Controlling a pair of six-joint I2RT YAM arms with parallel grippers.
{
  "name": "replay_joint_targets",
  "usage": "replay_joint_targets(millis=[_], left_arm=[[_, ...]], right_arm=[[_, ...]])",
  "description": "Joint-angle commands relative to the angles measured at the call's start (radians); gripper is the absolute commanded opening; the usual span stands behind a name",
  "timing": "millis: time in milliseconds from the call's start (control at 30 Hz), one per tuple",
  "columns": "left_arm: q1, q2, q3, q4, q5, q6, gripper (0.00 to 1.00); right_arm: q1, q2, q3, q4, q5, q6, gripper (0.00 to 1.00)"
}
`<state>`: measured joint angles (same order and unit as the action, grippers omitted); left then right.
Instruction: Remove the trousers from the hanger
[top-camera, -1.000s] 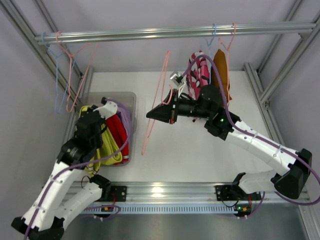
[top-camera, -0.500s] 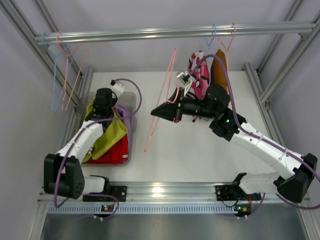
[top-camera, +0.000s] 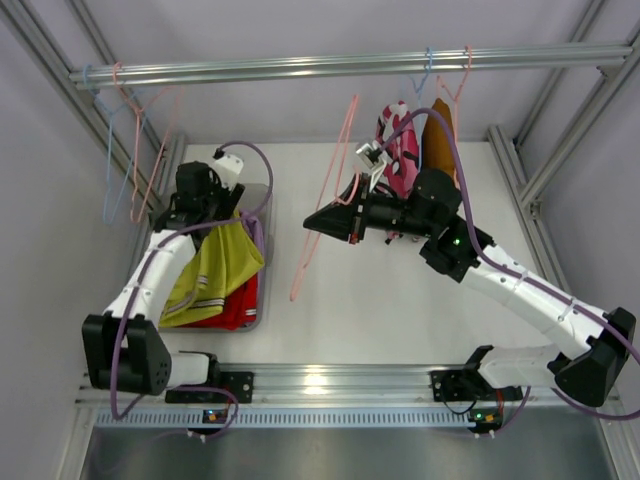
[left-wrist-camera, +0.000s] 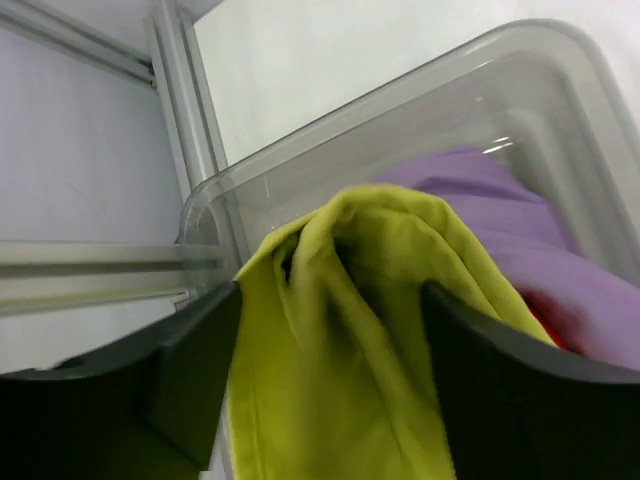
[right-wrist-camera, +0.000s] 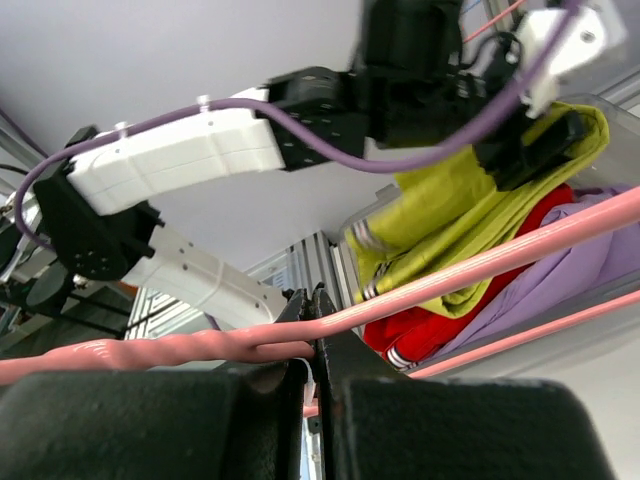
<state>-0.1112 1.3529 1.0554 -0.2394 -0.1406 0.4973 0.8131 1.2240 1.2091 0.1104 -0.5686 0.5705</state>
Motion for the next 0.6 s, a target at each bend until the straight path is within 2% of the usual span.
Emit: replay_joint_targets(millis=[0,67,233,267,400,467,567], left_arm=[[-0.008,-0.142,0.087,-0.206,0.136,-0.069,0.8],[-0.01,-0.184,0.147,-0.282,0.211,-0.071,0.99],[-0.008,-0.337,0.282,-0.487,0.418,-0.137,0.99],[-0.008,-0.36,0.351,-0.518,0.455,-0.158,0.99],[-0.01,-0.359,0.52,-0.691,0.695,-0.253,0.99],[-0.01,-0.342,0.557,-0.779,0.806,-0.281,0.99],[-0.01,-0.331,0.584,-0.859,0.895,-0.276,0.97]], right_arm=[[-0.014,-0.024,0.009,0.028,0.032,0.003,0.0],[-0.012,-0.018,0.007,0.032,0.044,0.022,0.0],[-0.014,0.015,0.02,0.035,0.102,0.08,0.0],[-0.012,0.022,0.032,0.034,0.116,0.101,0.0],[-0.006,0.064,0.069,0.032,0.163,0.167,0.0],[0.021,0.1,0.096,0.029,0.203,0.183,0.0],[0.063,0.144,0.109,0.043,0.249,0.218,0.0]])
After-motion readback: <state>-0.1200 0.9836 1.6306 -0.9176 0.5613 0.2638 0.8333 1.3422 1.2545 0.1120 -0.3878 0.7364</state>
